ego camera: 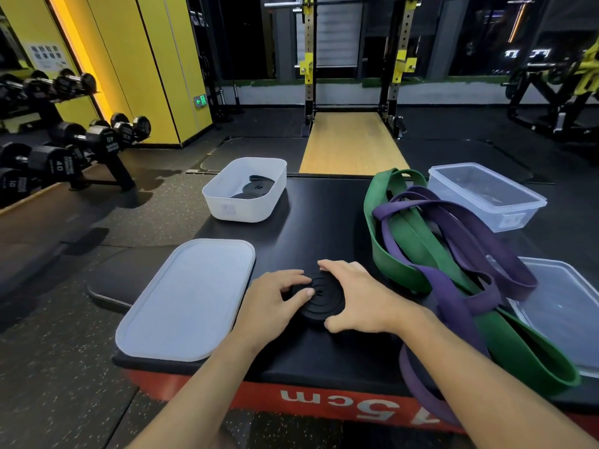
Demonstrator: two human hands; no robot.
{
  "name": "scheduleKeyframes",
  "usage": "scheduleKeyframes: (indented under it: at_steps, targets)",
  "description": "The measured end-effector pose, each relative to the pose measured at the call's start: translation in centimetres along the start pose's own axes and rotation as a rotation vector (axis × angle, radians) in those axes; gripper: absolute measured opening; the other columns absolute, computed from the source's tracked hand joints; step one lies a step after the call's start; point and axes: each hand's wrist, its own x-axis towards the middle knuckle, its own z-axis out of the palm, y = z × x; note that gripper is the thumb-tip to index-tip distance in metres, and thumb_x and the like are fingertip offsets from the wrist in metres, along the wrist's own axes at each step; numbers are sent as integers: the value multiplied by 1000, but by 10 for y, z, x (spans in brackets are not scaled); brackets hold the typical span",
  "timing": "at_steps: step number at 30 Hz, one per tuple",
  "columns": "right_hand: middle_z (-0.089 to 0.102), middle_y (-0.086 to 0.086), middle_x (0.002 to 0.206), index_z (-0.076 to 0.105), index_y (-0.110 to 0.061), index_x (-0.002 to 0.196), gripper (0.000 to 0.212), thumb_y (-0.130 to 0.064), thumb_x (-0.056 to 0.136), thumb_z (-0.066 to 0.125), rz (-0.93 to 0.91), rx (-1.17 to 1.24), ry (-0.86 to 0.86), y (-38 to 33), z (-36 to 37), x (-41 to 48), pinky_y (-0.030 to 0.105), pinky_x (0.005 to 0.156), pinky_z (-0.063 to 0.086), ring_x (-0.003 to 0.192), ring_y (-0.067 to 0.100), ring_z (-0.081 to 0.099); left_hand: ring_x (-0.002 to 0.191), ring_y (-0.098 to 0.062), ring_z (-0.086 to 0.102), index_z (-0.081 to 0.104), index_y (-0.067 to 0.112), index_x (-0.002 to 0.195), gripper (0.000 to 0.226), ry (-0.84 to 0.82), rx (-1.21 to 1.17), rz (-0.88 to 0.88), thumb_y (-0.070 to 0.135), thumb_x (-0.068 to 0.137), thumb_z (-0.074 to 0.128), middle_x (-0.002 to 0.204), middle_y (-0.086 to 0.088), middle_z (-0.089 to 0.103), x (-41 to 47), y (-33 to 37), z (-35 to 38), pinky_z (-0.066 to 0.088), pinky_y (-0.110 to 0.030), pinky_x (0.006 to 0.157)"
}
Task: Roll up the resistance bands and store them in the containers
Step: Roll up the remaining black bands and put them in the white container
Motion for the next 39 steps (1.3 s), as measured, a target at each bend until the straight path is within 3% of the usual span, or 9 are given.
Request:
scheduleKeyframes:
  at_steps: [4, 8, 13, 16, 20, 27, 32, 36, 39]
  targets:
    - [44, -21, 135, 25, -34, 155, 115, -61, 58, 80, -14, -67, 78, -6, -1, -8, 31, 107, 44, 127, 2, 37, 132, -1, 48, 71, 33, 132, 35, -67, 185, 127, 41, 98, 65, 145, 24, 56, -4, 0, 0, 39, -30, 114]
    - [45, -21, 130, 30, -37, 150, 120, -78, 50, 81, 14, -81, 91, -6, -3, -10, 31, 104, 45, 122, 2, 42, 140, 7, 36, 61, 35, 142, 64, -189, 160, 124, 64, 85, 61, 153, 30, 43, -8, -1, -6, 33, -23, 115]
    - [37, -17, 150, 11, -29, 163, 125, -40, 67, 90, 47, 33, -122, 10, -13, -7, 28, 118, 33, 139, 3, 33, 146, 8, 22, 49, 42, 148, 90, -320, 162, 88, 71, 69, 81, 159, 26, 32, -8, 1, -16, 26, -25, 119]
    - [44, -18, 152, 19, -31, 163, 119, -30, 68, 91, 54, 97, -104, 19, -16, -8, 30, 119, 36, 136, 0, 42, 140, 2, 28, 48, 36, 147, 98, -306, 223, 105, 69, 63, 87, 150, 24, 38, -8, 6, -13, 30, -20, 111]
    - [49, -14, 150, 34, -33, 156, 107, -24, 68, 94, 29, 144, -67, 20, -17, -9, 28, 118, 38, 135, 2, 47, 125, 0, 37, 52, 34, 136, 92, -216, 245, 117, 72, 60, 87, 132, 27, 48, -10, 11, -2, 34, -13, 96]
    - [48, -10, 134, 45, -39, 150, 90, -28, 73, 90, 35, 98, -43, 12, -17, -12, 24, 111, 40, 124, 6, 48, 119, 3, 42, 55, 38, 126, 76, -202, 172, 67, 62, 63, 89, 118, 29, 52, -9, 14, -5, 40, -15, 95]
    - [50, -18, 139, 48, -39, 148, 88, -30, 72, 91, 21, 132, -22, 12, -15, -8, 21, 111, 38, 126, -1, 47, 121, 7, 42, 56, 44, 122, 71, -211, 87, 17, 57, 62, 92, 120, 26, 53, -10, 12, -9, 42, -17, 97]
    - [51, -22, 142, 51, -42, 145, 83, -29, 72, 88, -15, 189, -9, 12, -13, -2, 18, 110, 38, 130, -6, 47, 116, 6, 48, 59, 44, 115, 66, -143, 65, 21, 57, 59, 92, 116, 23, 57, -10, 12, -12, 43, -12, 88]
    - [50, -25, 145, 54, -38, 145, 79, -16, 76, 84, -62, 282, 38, 5, -15, 4, 20, 109, 44, 129, -8, 50, 109, -4, 52, 60, 39, 108, 61, -12, 125, 88, 58, 58, 88, 106, 24, 60, -3, 18, -16, 49, -27, 89]
